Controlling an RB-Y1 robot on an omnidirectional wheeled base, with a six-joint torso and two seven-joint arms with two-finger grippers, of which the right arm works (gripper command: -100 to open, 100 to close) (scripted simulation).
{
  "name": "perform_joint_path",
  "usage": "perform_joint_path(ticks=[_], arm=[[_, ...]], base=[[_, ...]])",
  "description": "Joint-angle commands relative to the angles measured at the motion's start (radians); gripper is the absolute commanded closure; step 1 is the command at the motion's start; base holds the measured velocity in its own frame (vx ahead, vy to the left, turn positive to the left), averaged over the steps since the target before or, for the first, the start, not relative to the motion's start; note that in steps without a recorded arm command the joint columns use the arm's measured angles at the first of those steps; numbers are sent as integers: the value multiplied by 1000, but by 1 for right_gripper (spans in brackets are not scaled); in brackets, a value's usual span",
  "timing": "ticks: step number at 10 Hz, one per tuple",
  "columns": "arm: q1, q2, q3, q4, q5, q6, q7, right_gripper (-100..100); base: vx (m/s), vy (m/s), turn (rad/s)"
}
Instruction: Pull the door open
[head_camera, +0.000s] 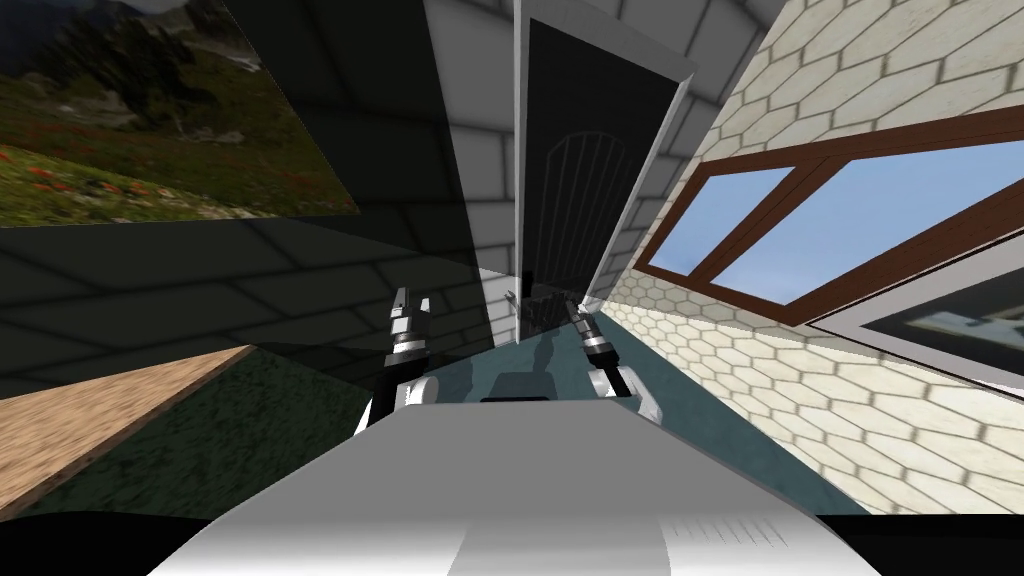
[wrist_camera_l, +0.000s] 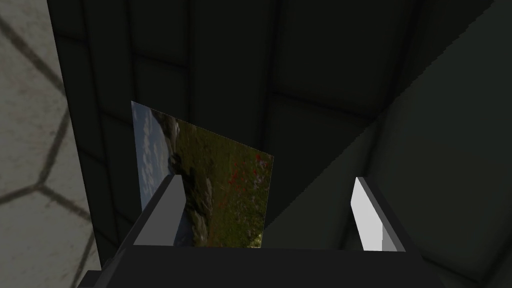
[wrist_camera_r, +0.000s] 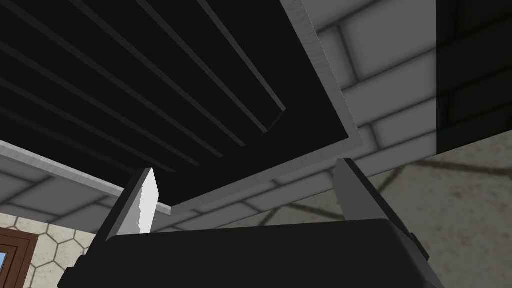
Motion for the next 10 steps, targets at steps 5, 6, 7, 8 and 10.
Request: perform_joint_path(ticks=[5, 6, 7, 8, 10], arm=[[-42, -33, 3, 108, 66, 6, 82, -100], [-49, -39, 4, 126, 77, 7, 96, -100], [-56, -44, 4, 144, 88, 8, 109, -100], [-62, -50, 5, 162, 99, 10, 123, -100], [-81, -64, 7, 212, 130, 12, 160, -100]], base=[[105, 20, 46], [91, 25, 47], [85, 20, 46], [99, 16, 53], [134, 21, 54]])
